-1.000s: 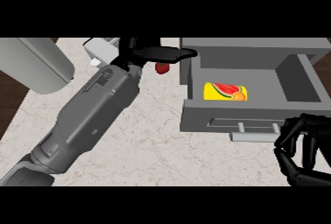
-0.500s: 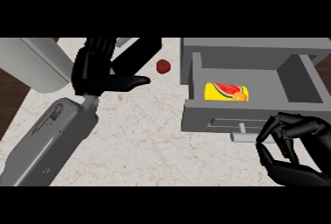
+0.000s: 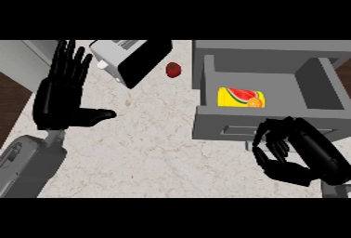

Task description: Pick up the cup, place it into the drawer and close the drawer

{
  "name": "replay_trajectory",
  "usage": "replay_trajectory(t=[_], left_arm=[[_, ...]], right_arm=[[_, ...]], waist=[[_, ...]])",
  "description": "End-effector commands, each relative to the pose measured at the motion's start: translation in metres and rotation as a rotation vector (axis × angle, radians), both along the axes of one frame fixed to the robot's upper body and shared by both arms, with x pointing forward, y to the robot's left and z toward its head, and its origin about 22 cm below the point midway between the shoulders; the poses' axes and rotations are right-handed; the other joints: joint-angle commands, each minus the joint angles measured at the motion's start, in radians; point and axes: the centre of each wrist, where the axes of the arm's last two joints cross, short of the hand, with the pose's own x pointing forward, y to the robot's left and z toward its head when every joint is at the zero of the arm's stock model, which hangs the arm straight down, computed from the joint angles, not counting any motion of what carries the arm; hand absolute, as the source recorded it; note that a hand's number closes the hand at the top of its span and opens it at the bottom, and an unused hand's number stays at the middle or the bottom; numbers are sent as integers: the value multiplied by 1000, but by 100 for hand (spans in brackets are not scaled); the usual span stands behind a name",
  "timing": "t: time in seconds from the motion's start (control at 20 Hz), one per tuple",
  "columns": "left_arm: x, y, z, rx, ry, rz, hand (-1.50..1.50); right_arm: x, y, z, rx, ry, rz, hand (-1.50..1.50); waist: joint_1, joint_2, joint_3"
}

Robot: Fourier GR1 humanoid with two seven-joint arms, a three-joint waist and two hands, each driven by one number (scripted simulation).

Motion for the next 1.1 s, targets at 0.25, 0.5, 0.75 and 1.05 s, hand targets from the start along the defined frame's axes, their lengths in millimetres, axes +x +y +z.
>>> replay_trajectory(t=[0.25, 0.5, 0.75, 1.05], left_arm=[[-36, 47, -8, -4, -5, 24, -150], [-45, 71, -26, 1, -3, 20, -150], [-45, 85, -34, -29, -10, 12, -150], [-56, 112, -46, -28, 5, 23, -150]], right_arm=[[30, 39, -61, -206, -18, 15, -150], [63, 36, -90, -294, 30, -21, -150], [82, 12, -112, -321, 66, -8, -150], [130, 42, -116, -283, 93, -27, -150]], waist=[[-19, 1, 0], [-16, 3, 0], [-24, 4, 0], [-13, 7, 0]])
